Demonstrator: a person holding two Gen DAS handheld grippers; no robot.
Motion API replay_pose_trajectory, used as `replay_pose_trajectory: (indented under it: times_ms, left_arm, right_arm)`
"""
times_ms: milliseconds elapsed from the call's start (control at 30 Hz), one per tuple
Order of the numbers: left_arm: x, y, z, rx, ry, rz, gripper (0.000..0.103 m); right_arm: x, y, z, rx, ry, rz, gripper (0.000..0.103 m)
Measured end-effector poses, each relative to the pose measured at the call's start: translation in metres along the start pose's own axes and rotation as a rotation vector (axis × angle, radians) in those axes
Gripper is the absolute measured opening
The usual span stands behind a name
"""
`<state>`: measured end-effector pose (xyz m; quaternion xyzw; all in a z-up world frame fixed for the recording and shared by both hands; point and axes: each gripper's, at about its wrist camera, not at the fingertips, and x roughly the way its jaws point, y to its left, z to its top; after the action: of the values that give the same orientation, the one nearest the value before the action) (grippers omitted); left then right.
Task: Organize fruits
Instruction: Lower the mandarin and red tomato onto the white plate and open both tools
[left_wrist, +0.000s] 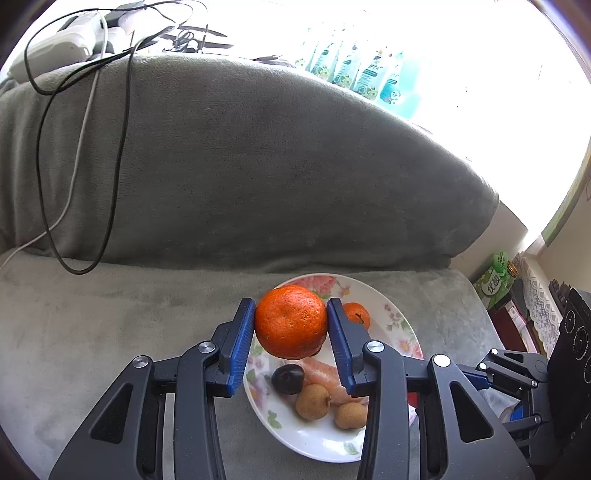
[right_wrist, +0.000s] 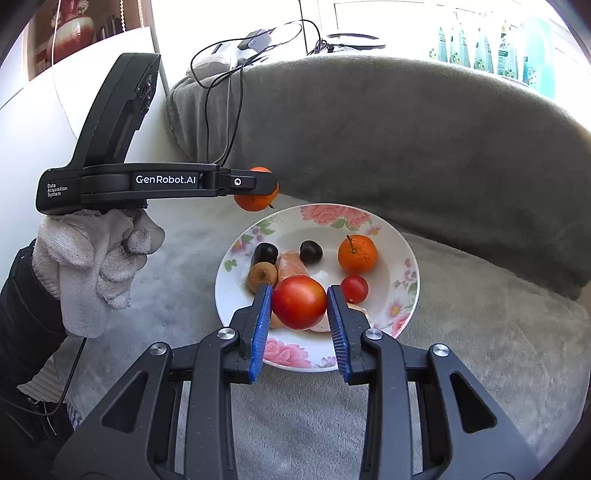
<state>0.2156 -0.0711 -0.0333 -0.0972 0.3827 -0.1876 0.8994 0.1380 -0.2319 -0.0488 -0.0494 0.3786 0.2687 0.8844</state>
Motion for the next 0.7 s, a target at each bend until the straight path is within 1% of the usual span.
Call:
replay_pose_trajectory:
  times_ms: [267, 700]
  left_arm:
    - [0.009, -0.011, 0.002, 0.017, 0.013, -0.009, 0.038]
    - [0.013, -0.016, 0.004, 0.028, 0.023, -0.024, 0.038]
  right_arm:
    - [0.004, 0.001, -0.001, 0.009, 0.008, 0.013, 0.032]
    - [0.011, 0.005, -0.002, 0.004, 0.028, 0.018, 0.032]
